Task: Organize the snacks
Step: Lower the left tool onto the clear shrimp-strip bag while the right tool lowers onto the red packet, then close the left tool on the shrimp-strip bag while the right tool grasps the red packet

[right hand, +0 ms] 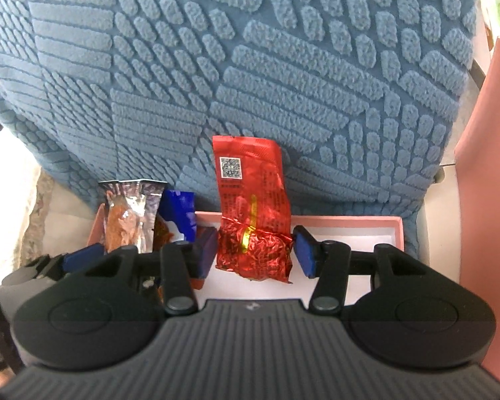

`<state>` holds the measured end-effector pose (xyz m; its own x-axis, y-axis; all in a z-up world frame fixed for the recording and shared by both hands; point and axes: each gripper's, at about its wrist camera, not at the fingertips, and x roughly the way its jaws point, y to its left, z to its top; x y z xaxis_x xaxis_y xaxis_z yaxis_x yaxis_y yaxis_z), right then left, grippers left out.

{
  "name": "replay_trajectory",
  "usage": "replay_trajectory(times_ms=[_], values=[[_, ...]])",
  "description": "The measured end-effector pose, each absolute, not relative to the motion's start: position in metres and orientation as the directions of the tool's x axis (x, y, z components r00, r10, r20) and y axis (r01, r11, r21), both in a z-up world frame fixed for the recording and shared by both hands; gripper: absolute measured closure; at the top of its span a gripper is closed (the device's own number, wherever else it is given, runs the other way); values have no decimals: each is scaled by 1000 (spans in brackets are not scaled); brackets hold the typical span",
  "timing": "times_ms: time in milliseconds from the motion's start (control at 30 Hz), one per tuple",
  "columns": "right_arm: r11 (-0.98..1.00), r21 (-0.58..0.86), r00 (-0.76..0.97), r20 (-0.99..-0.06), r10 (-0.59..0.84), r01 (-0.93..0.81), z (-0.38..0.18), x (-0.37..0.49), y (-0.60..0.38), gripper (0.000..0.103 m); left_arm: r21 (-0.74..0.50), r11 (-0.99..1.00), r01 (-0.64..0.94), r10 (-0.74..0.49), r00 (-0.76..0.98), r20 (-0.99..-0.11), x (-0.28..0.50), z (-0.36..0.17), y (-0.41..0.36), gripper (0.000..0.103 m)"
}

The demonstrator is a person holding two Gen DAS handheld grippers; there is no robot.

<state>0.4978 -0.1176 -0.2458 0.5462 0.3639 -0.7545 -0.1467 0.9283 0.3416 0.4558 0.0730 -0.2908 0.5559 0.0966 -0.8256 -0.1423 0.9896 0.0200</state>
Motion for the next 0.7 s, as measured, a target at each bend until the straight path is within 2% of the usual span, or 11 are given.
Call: replay_trajectory(times_ms=[200, 400, 500, 633, 700], values=[[930, 335, 543, -757, 363, -155, -246, 493, -113, 50, -33, 984, -172, 69, 554, -830, 466, -298, 91, 9], [929, 328, 539, -758, 366, -170, -249, 486, -106, 50, -44, 980, -195, 76, 567, -820, 474, -306, 99, 16], [928, 327, 536, -758, 371, -180, -252, 479, -103, 50, -67, 973, -219, 73, 574, -816, 475, -304, 114, 26], [932, 306, 545, -756, 362, -194, -253, 469, -99, 50, -101, 964, -247, 68, 594, -802, 474, -301, 130, 51], [932, 303, 549, -754, 362, -199, -253, 465, -99, 50, -116, 960, -255, 63, 600, -797, 473, -299, 134, 57]])
